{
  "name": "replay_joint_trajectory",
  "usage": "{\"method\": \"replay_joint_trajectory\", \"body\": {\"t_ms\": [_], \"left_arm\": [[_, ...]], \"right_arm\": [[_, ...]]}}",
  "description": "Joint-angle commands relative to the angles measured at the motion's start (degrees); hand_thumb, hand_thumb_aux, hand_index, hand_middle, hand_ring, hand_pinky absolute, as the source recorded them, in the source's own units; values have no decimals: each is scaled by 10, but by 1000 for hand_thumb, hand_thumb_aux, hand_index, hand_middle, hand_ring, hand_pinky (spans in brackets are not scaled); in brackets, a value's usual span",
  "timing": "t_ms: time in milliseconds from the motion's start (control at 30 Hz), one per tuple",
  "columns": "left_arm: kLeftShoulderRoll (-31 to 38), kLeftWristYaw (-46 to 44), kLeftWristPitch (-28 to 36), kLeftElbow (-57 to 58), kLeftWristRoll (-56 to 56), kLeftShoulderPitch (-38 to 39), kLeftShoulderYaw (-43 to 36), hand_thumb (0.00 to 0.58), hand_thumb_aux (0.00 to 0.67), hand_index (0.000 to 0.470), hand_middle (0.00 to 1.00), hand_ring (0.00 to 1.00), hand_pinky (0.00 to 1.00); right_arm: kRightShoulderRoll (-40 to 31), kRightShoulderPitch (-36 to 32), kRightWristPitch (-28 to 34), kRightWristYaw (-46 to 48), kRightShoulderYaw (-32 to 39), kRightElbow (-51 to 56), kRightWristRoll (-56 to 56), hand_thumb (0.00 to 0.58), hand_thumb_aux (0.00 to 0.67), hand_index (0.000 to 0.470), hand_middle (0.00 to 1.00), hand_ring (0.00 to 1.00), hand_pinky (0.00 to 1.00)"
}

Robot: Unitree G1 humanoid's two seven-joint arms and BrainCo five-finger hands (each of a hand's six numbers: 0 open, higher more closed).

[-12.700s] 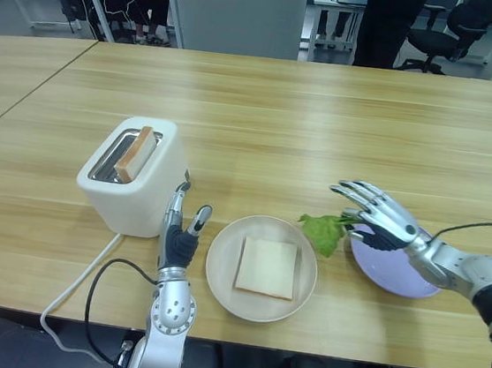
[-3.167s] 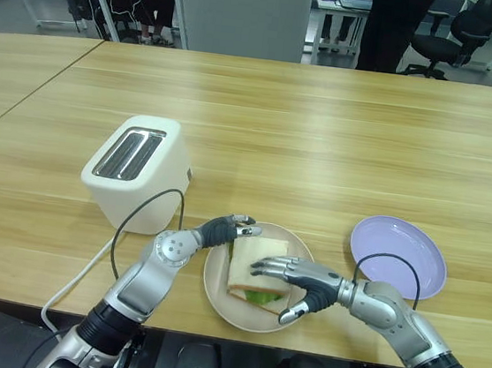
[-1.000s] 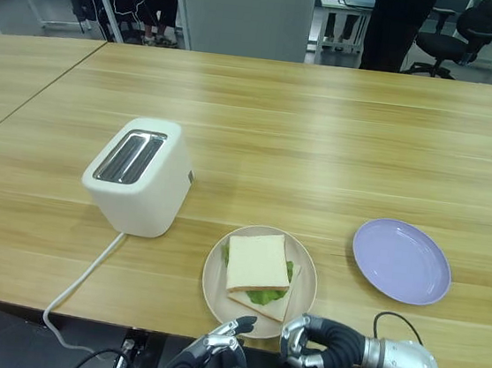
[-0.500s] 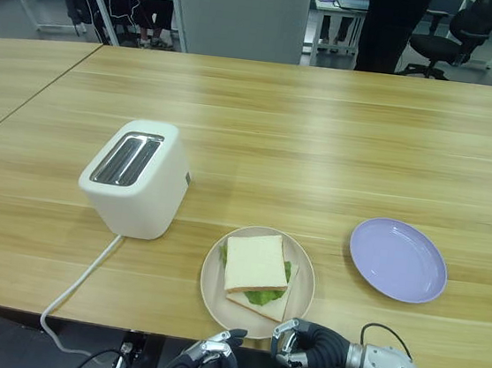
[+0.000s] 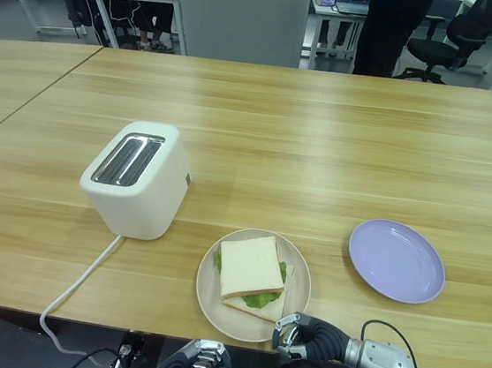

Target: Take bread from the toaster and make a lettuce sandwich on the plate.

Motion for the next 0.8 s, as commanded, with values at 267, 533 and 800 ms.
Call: {"method": "replay_joint_trajectory", "body": {"t_ms": [267,533,800], "left_arm": [[-17,-3,-1,-1,1,-2,12,580,670,460,1000,1000,1000],[-25,-21,66,33,35,-50,-31,580,670,460,1000,1000,1000],[-34,-30,128,59,63,-111,-64,580,670,460,1000,1000,1000]], "right_arm": [[-4,4,7,-6,-3,16,-17,580,670,460,1000,1000,1000],[-2,5,0,-9,-1,10,-25,580,670,460,1000,1000,1000],[13,4,23,-29,4,8,-30,580,670,460,1000,1000,1000]]}}
